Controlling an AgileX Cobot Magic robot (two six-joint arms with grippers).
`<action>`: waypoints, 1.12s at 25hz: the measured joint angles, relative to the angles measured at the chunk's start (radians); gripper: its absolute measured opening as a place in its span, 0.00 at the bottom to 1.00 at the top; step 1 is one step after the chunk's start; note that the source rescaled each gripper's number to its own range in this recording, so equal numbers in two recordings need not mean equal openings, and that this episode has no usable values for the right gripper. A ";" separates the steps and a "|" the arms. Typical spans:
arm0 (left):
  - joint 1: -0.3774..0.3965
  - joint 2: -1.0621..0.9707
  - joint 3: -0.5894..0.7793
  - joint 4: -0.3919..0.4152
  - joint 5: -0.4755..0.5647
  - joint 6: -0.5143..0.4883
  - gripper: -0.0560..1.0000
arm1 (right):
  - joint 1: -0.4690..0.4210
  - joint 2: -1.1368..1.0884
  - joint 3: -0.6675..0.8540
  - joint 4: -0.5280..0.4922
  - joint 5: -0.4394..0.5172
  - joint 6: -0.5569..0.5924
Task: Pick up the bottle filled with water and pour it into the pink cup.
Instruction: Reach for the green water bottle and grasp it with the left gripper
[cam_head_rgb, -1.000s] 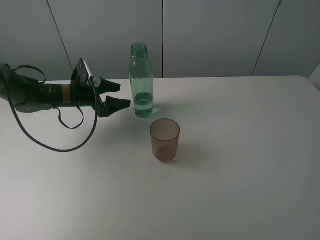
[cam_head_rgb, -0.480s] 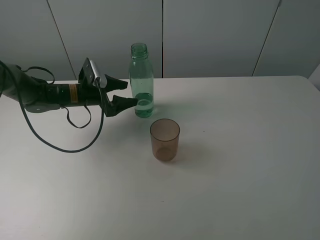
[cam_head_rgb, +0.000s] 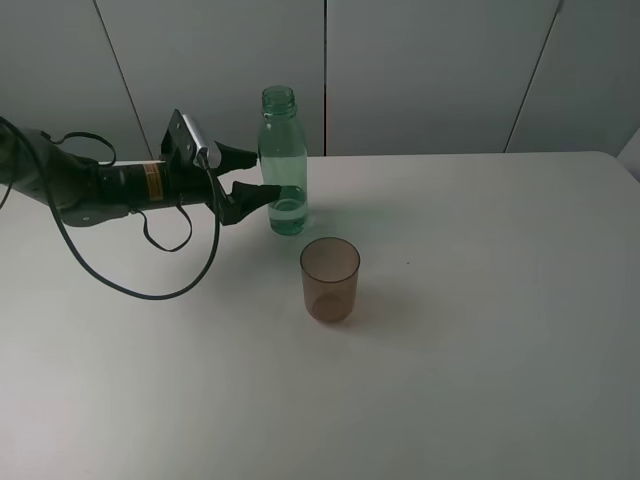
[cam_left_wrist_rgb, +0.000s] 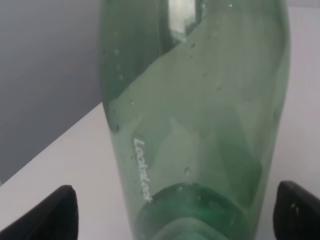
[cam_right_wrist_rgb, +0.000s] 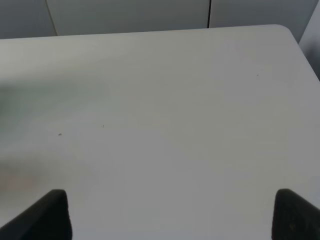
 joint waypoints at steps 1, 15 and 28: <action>-0.004 0.000 0.000 -0.011 0.000 0.000 0.99 | 0.000 0.000 0.000 0.000 0.000 0.000; -0.072 0.042 -0.031 -0.135 0.021 0.057 0.99 | 0.000 0.000 0.000 0.000 0.000 0.000; -0.110 0.072 -0.075 -0.206 0.048 0.072 0.99 | 0.000 0.000 0.000 0.000 0.000 0.000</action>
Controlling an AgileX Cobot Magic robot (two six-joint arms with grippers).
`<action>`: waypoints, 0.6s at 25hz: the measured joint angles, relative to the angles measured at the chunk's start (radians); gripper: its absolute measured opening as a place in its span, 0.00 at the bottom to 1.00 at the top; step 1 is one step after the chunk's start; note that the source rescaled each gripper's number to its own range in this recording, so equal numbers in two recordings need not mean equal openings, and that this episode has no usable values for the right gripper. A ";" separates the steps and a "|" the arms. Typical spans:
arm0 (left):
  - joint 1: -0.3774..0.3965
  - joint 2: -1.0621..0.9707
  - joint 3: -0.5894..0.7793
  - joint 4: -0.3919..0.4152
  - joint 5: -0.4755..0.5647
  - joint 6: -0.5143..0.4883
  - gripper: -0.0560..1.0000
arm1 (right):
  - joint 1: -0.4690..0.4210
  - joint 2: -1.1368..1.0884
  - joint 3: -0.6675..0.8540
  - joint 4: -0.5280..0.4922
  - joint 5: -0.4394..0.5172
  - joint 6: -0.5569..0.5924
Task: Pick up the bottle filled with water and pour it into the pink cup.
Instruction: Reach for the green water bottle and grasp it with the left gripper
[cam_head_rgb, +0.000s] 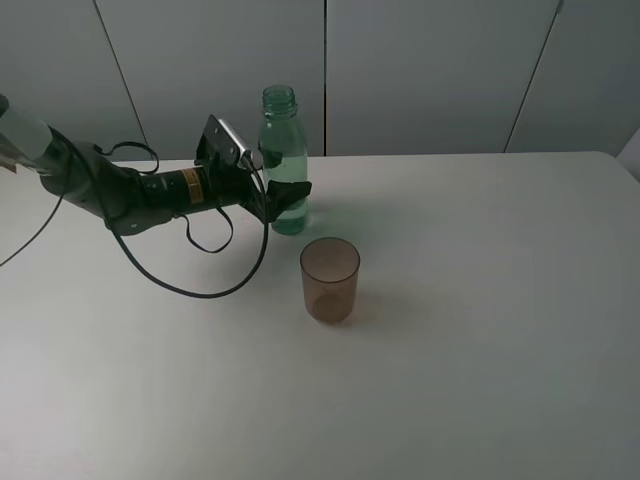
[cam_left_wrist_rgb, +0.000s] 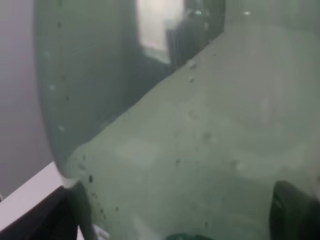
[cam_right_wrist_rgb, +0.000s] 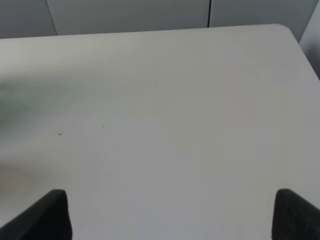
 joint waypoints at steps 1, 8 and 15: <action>-0.001 0.002 -0.008 -0.002 0.000 0.000 0.99 | 0.000 0.000 0.000 0.000 0.000 0.000; -0.023 0.012 -0.031 -0.026 0.002 -0.017 0.99 | 0.000 0.000 0.000 0.000 0.000 0.000; -0.026 0.012 -0.042 -0.036 0.013 -0.019 0.99 | 0.000 0.000 0.000 0.000 0.000 0.000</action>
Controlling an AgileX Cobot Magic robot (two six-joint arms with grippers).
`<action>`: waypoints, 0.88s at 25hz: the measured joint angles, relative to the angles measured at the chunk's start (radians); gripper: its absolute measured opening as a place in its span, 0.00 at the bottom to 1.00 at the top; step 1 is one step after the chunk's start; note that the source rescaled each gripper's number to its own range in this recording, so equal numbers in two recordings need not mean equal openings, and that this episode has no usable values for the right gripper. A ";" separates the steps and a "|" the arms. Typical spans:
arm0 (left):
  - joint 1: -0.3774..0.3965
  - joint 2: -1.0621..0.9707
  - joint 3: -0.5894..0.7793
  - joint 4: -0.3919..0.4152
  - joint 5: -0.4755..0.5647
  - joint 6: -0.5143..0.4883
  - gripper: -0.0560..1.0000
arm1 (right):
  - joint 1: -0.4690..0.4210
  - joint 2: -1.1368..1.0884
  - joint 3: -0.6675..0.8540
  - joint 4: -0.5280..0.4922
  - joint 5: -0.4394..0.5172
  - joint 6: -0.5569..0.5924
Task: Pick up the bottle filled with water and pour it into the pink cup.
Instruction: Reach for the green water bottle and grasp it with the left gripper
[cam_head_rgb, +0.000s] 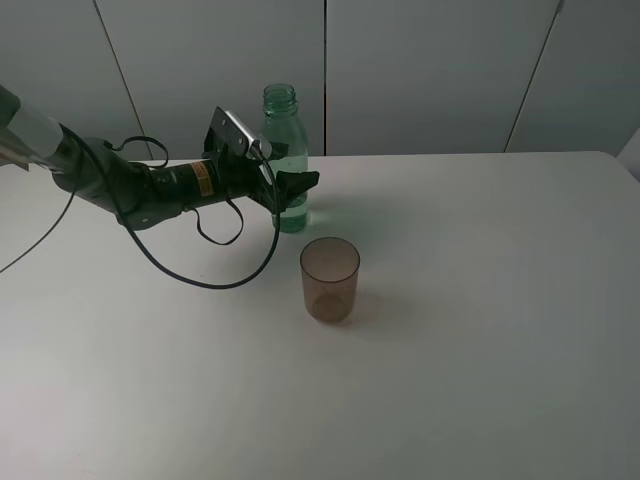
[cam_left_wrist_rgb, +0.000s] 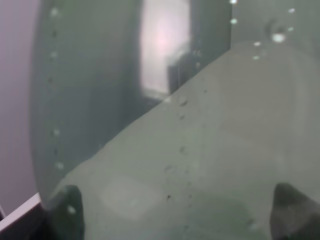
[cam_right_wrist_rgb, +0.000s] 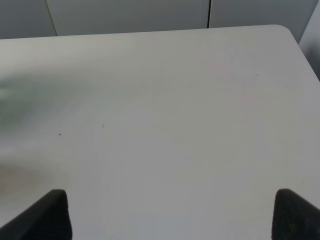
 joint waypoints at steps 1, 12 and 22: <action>0.000 0.000 0.000 0.000 0.005 0.000 0.99 | 0.000 0.000 0.000 0.000 0.000 0.000; -0.020 0.000 0.000 -0.011 0.018 -0.002 0.99 | 0.000 0.000 0.000 0.000 0.000 0.000; -0.025 0.000 0.000 -0.027 0.032 -0.002 0.08 | 0.000 0.000 0.000 0.000 0.000 0.000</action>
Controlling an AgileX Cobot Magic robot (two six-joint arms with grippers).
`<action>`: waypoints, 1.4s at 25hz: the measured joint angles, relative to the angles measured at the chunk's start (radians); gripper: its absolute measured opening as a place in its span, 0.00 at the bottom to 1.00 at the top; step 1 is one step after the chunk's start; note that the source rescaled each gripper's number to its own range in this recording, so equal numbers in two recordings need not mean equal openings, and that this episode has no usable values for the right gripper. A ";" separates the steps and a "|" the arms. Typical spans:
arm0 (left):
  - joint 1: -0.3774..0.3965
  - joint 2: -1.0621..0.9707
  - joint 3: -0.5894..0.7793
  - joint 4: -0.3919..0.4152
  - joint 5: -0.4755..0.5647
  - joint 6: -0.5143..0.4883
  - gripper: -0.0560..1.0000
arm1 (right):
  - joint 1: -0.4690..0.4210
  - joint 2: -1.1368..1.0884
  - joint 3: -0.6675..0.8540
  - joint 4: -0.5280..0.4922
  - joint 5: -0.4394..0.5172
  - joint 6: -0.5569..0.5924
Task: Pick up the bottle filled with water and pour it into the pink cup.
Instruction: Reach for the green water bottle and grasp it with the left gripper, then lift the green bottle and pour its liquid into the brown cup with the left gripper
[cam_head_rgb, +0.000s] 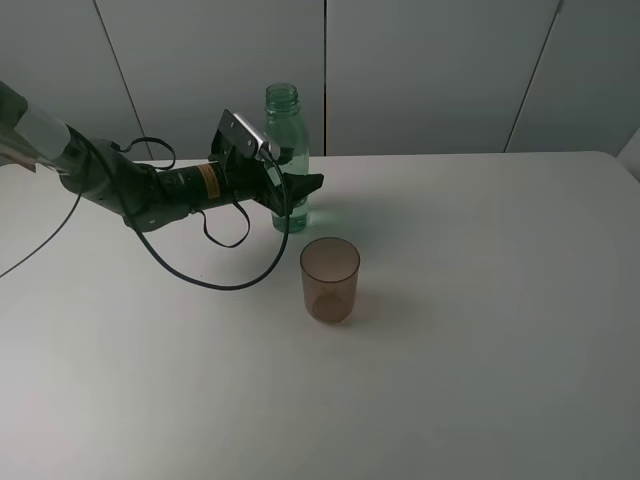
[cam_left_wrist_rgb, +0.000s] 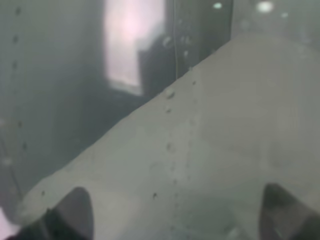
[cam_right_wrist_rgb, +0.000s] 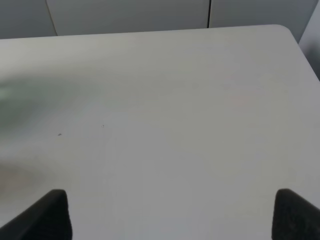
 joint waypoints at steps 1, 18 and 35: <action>0.000 0.000 0.000 0.000 0.002 0.000 0.06 | 0.000 0.000 0.000 0.000 0.000 0.000; -0.002 -0.123 0.000 0.070 0.145 0.063 0.05 | 0.000 0.000 0.000 0.000 0.000 0.000; -0.030 -0.244 0.025 0.255 0.389 0.544 0.05 | 0.000 0.000 0.000 0.000 0.000 0.000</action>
